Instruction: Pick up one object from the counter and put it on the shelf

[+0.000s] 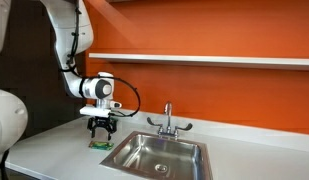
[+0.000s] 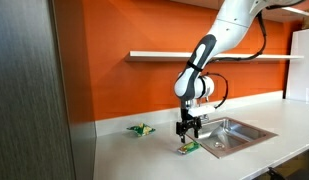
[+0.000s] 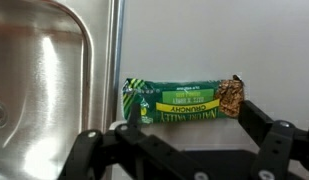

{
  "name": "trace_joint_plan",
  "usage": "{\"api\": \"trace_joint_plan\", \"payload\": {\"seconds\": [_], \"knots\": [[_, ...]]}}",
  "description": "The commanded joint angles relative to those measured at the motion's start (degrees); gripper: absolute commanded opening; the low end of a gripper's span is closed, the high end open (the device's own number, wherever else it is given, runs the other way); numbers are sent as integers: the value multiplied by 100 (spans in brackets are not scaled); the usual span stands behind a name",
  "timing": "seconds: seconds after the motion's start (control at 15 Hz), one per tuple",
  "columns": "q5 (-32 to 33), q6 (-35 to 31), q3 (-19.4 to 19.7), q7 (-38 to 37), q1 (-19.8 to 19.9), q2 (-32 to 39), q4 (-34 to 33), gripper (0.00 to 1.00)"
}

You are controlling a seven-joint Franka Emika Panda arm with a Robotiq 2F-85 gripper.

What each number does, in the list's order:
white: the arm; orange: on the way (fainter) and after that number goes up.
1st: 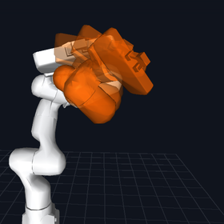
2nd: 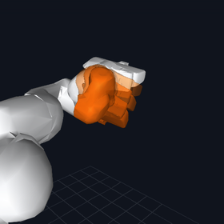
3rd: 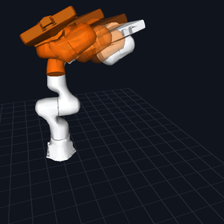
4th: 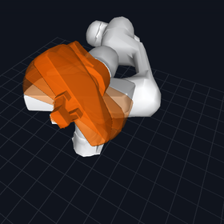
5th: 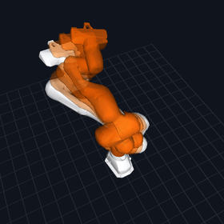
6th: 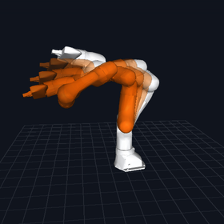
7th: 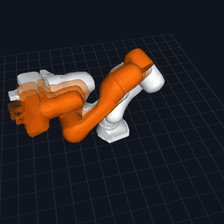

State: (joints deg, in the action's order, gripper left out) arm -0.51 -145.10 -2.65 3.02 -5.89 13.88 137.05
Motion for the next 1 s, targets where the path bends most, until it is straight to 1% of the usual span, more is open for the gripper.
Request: {"api": "trace_joint_plan", "payload": {"seconds": [0.0, 0.4, 0.6, 0.93], "knots": [[30, 14, -70, -23, 72, 7, -7, 100], [30, 14, -70, -23, 72, 7, -5, 100], [172, -89, 42, -609, -36, -121, 111, 100], [53, -16, 42, -1545, -126, -128, 143, 100]]}}
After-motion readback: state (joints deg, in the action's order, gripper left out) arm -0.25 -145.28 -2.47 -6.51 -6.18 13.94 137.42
